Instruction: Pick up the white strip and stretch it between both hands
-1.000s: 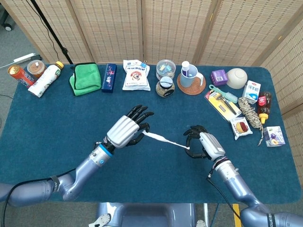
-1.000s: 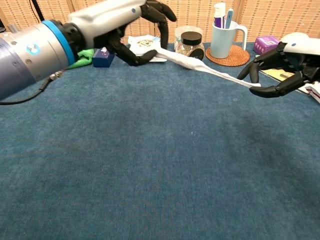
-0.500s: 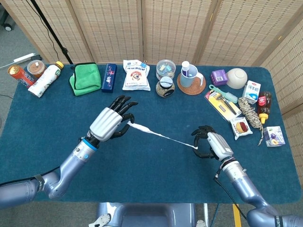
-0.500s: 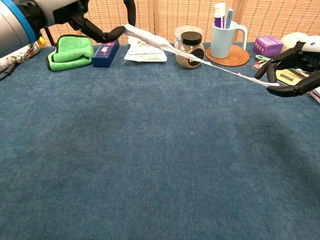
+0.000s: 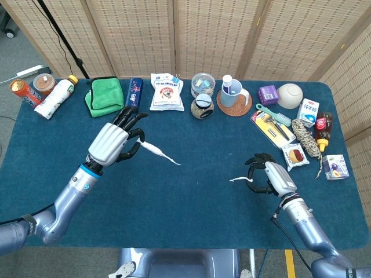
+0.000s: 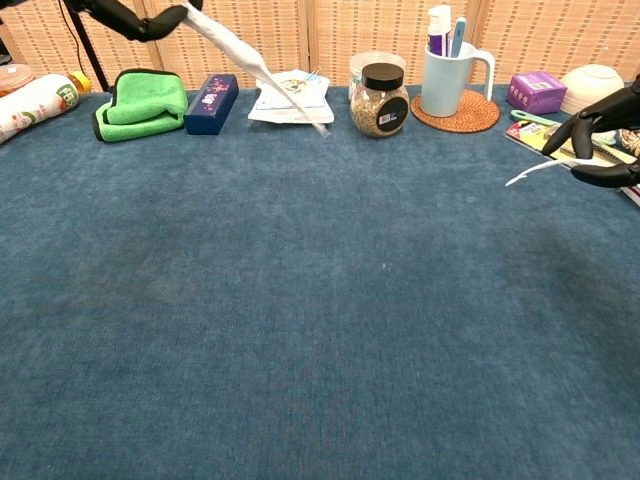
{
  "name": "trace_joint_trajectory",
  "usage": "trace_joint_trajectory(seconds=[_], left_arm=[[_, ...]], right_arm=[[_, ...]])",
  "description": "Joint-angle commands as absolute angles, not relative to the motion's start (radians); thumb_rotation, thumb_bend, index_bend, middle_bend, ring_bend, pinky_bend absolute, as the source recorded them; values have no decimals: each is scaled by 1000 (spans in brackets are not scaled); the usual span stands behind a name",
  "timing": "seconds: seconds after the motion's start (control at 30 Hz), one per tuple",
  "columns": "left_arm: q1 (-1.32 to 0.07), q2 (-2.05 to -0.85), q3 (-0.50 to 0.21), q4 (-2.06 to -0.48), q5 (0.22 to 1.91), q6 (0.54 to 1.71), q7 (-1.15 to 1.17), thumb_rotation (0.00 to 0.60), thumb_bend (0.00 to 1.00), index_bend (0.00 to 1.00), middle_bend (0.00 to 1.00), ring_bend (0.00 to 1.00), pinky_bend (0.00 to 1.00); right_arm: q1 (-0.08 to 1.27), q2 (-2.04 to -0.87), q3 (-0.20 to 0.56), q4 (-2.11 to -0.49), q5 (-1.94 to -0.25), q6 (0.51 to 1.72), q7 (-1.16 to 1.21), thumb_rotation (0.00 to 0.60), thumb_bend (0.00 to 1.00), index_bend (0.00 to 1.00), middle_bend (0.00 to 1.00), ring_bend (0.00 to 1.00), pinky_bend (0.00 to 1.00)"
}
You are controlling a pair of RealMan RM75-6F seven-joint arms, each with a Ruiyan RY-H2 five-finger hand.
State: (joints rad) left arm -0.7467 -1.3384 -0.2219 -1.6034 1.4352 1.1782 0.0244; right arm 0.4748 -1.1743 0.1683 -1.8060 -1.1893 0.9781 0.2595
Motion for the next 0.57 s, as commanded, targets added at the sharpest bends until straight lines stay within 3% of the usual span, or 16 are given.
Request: trace_joint_trajectory(seconds=[0.03, 0.57], left_arm=[[-741, -1332, -222, -1606, 1438, 1184, 16, 600, 460, 848, 171, 42, 54], [-727, -1322, -222, -1644, 1443, 1195, 23, 600, 455, 842, 171, 43, 54]], right_arm=[[474, -1172, 167, -1807, -1192, 977, 260, 600, 695, 685, 293, 111, 0], [470, -1172, 164, -1805, -1209, 975, 263, 600, 694, 682, 292, 111, 0]])
